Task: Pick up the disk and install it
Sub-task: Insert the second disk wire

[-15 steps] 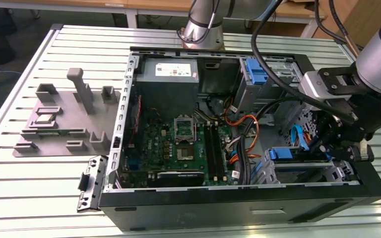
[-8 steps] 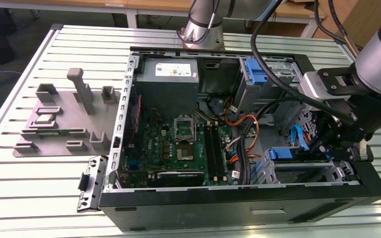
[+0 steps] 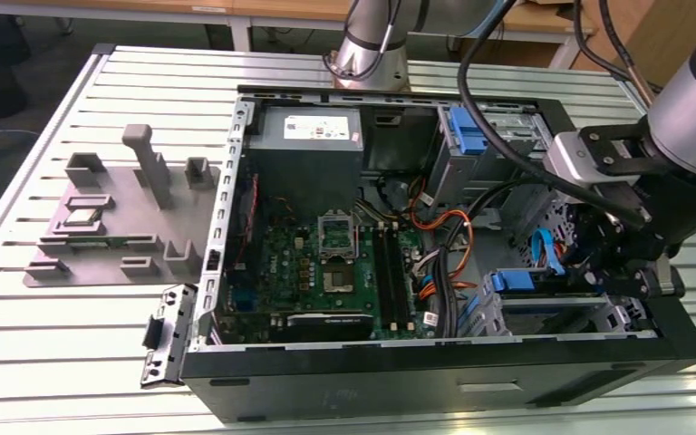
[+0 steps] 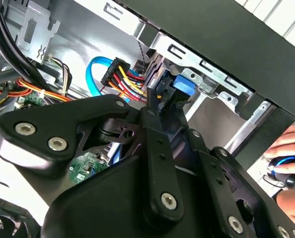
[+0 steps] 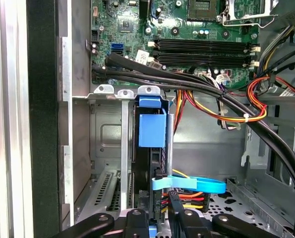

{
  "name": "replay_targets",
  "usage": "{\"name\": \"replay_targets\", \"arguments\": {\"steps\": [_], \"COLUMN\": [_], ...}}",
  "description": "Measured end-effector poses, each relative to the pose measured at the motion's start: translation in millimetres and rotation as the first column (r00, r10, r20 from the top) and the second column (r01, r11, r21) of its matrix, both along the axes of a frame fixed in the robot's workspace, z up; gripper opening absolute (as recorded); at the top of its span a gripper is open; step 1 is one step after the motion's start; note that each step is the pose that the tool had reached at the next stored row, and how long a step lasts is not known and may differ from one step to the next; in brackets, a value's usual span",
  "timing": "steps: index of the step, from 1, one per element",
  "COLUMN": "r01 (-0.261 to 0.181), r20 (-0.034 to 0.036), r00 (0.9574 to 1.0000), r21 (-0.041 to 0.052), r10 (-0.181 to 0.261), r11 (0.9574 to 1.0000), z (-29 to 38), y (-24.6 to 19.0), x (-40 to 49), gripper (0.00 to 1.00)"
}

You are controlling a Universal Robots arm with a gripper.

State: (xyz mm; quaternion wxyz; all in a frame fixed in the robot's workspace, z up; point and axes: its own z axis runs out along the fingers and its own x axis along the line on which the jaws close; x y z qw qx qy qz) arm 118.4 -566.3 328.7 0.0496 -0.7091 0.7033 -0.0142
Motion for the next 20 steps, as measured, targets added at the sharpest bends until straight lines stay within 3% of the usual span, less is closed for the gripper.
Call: {"name": "replay_targets", "arguments": {"steps": [4, 11, 20], "r01": [0.000, 0.000, 0.000], "r20": [0.0000, 0.0000, 0.0000], "r00": [1.0000, 1.0000, 1.0000], "r21": [0.0005, 0.0004, 0.0005], "r10": [0.000, 0.000, 0.000], "r11": [1.0000, 1.0000, 1.0000], "z": [3.3, 14.9, 15.2], "y": [0.0, 0.1, 0.1], "x": [0.0, 0.0, 0.0], "gripper": [0.29, 0.29, 0.29]}}
